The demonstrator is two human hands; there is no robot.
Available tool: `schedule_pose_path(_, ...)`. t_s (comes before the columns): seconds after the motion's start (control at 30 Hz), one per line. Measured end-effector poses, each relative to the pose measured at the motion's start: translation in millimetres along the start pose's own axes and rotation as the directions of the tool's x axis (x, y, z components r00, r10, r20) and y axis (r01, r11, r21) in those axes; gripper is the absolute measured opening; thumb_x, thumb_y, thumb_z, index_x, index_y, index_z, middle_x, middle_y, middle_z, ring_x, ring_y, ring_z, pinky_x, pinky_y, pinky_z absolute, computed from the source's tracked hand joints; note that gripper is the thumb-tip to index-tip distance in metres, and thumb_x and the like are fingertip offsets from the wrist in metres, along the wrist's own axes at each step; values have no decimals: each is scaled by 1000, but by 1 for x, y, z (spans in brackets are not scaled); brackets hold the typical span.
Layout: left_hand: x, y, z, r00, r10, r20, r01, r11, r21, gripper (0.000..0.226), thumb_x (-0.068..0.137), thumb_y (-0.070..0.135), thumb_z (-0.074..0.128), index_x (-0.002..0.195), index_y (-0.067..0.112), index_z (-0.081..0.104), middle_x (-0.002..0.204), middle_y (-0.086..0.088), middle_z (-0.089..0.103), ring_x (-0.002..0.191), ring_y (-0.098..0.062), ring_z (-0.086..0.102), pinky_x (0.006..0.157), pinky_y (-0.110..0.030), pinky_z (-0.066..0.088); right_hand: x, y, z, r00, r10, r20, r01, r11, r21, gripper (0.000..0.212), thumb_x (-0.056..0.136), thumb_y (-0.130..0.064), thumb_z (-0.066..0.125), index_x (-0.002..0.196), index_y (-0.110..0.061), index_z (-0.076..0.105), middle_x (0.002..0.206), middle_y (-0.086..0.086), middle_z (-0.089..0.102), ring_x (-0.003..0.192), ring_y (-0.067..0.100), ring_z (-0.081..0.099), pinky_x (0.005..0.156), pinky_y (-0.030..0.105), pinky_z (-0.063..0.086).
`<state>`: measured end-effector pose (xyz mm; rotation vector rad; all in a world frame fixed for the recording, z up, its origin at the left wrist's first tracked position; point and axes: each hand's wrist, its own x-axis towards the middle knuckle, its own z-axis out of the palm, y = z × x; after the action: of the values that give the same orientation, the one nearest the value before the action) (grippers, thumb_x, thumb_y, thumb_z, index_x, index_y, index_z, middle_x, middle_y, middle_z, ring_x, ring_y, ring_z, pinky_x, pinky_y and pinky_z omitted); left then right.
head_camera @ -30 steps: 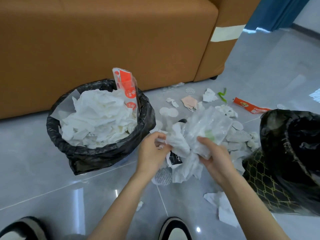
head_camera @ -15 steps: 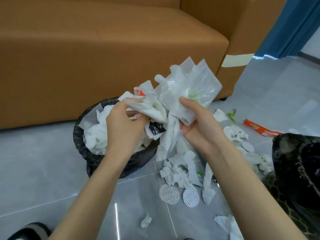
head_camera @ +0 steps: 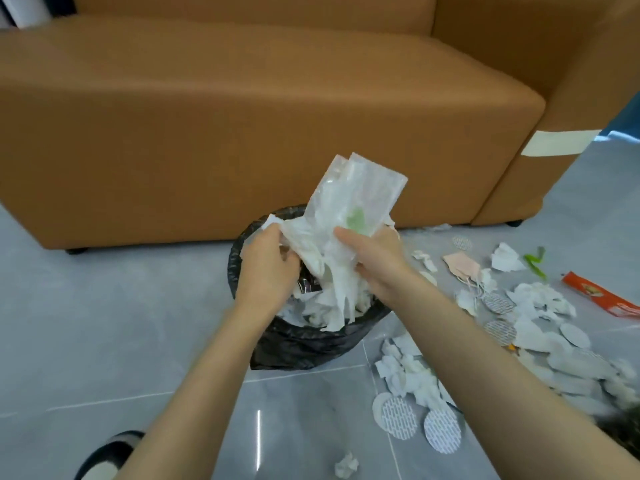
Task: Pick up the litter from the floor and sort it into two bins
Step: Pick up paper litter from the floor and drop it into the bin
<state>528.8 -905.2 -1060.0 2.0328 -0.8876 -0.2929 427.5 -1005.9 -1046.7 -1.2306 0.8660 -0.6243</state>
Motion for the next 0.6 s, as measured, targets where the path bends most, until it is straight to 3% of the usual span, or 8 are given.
schedule_pose_path(0.07, -3, -11, 2, 997, -4, 72, -3, 996, 93, 24, 94, 6, 45, 115, 11, 54, 93, -9, 64, 71, -14, 55, 62, -32, 45, 5, 10, 2, 979, -201, -30, 174, 904, -390, 40, 87, -12, 62, 126, -16, 51, 113, 0, 63, 101, 20, 61, 78, 33, 51)
schedule_pose_path(0.17, -11, -19, 3, 993, 45, 105, -58, 991, 120, 37, 93, 1, 40, 124, 19, 49, 80, 0, 56, 69, -13, 52, 53, -20, 35, 16, 24, 6, 953, -291, 80, 266, 685, -678, 65, 83, -12, 60, 140, -19, 29, 105, 2, 60, 90, 23, 60, 74, 39, 53)
schedule_pose_path(0.23, -12, -22, 3, 992, 65, 105, -77, 990, 115, 44, 91, 0, 37, 129, 22, 46, 119, -4, 54, 112, -22, 52, 74, -17, 38, 24, 31, 8, 965, -229, 128, 245, 606, -757, 69, 82, -11, 59, 141, -20, 26, 100, 6, 61, 87, 25, 61, 75, 43, 54)
schedule_pose_path(0.27, -12, -23, 3, 993, 50, 105, -62, 991, 116, 49, 92, 1, 36, 136, 22, 40, 145, -8, 37, 135, -25, 33, 89, -22, 38, 27, 33, 10, 972, -184, 147, 228, 578, -784, 62, 82, -11, 59, 137, -18, 32, 103, 6, 60, 92, 26, 59, 79, 44, 52)
schedule_pose_path(0.3, -12, -22, 2, 994, 24, 105, -36, 993, 116, 53, 93, 2, 36, 142, 22, 31, 156, -9, 16, 144, -24, 17, 101, -30, 36, 30, 34, 12, 975, -141, 174, 223, 548, -806, 55, 82, -10, 60, 132, -15, 36, 107, 7, 58, 97, 26, 57, 84, 42, 50)
schedule_pose_path(0.37, -13, -21, -1, 995, 11, 97, -21, 994, 104, 58, 95, 4, 34, 148, 22, 19, 159, -8, -3, 146, -24, 10, 110, -35, 30, 35, 36, 18, 973, -41, 228, 220, 471, -854, 44, 84, -11, 61, 122, -10, 40, 107, 7, 53, 97, 22, 50, 82, 36, 46)
schedule_pose_path(0.5, -14, -21, 1, 985, 101, 142, -115, 989, 92, 59, 98, 3, 29, 151, 22, 11, 159, 4, -5, 146, -10, -5, 104, -14, 11, 42, 48, 32, 957, 72, 280, 238, 354, -904, 28, 87, -13, 59, 112, -6, 47, 111, 12, 57, 98, 27, 52, 79, 34, 45)
schedule_pose_path(0.6, -8, -26, 7, 966, 67, 249, -97, 989, 113, 63, 96, -1, 28, 151, 20, 6, 159, 5, -5, 146, -11, -8, 113, -25, 11, 46, 57, 34, 954, 90, 284, 245, 307, -920, 18, 91, -9, 52, 108, -3, 54, 113, 15, 59, 104, 30, 56, 73, 29, 38)
